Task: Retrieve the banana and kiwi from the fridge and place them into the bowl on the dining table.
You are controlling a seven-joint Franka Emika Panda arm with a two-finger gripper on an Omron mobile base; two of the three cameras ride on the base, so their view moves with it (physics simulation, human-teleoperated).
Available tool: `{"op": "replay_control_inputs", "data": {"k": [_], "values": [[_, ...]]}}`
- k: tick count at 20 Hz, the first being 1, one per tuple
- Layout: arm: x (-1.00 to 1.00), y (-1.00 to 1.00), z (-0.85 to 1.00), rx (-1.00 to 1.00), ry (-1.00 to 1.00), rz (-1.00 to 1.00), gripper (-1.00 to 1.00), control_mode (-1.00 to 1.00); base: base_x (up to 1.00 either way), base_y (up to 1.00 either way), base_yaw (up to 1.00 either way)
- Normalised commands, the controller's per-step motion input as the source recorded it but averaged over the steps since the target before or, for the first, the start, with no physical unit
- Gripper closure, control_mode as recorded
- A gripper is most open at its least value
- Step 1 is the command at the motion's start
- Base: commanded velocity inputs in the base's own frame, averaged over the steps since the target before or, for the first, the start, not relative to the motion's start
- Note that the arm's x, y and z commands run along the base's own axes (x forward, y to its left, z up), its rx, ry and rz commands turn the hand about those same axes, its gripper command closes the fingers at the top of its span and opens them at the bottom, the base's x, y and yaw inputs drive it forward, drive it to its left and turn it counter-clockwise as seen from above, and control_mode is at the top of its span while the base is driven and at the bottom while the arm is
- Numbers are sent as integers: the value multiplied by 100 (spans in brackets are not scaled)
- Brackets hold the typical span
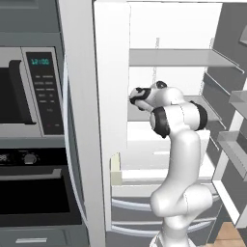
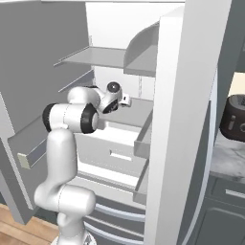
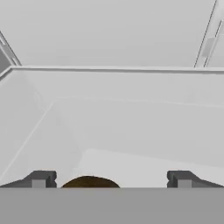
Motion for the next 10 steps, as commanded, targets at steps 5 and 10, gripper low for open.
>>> {"op": "replay_control_inputs", "data": {"k": [5,10], "values": [[-18,30,-78,-3,13,0,-100,-100,0,0,0],[-42,37,-70,-3,5,0,-100,-100,0,0,0]]}}
